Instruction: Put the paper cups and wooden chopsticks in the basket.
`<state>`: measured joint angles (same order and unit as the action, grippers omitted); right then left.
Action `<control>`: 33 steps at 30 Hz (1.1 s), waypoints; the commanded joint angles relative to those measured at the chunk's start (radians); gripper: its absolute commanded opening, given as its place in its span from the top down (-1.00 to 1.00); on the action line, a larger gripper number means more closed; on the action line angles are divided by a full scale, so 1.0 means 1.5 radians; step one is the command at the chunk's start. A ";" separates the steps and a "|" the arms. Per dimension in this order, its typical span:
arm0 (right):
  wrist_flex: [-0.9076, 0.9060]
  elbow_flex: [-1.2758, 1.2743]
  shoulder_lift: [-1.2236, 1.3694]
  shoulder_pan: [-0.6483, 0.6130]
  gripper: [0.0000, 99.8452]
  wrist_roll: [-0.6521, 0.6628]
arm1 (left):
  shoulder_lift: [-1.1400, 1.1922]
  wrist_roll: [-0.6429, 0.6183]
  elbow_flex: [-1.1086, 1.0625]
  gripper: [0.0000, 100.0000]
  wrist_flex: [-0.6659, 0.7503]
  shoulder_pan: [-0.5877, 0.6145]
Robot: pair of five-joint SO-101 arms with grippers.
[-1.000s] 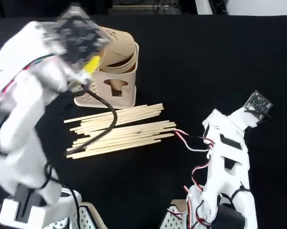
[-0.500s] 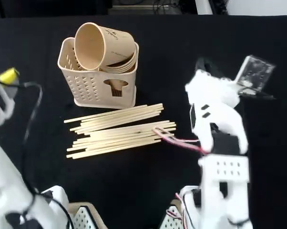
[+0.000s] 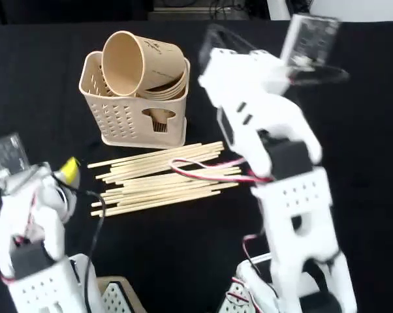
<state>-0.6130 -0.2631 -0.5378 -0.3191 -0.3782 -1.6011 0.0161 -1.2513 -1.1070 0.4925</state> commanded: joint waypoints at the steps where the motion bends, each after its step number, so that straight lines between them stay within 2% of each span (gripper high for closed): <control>1: -0.017 0.043 0.060 -0.049 0.98 -0.032 | -0.144 0.000 -0.079 0.41 -0.003 0.014; 5: -0.024 0.044 0.111 -0.054 0.98 -0.098 | -0.130 0.016 -0.112 0.41 0.010 0.032; 19: -0.023 0.029 0.197 -0.043 0.98 -0.102 | -0.147 0.031 -0.130 0.41 0.009 0.032; 27: -0.026 0.048 0.141 0.064 0.98 -0.102 | -0.147 0.031 -0.130 0.41 0.009 0.030; 33: -0.023 0.101 0.042 0.070 0.98 -0.098 | -0.147 0.032 -0.137 0.41 0.009 0.018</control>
<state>-0.6452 -0.2094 -0.3813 -0.2286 -0.5224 -1.8159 0.0560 -1.4523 -1.1040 0.5278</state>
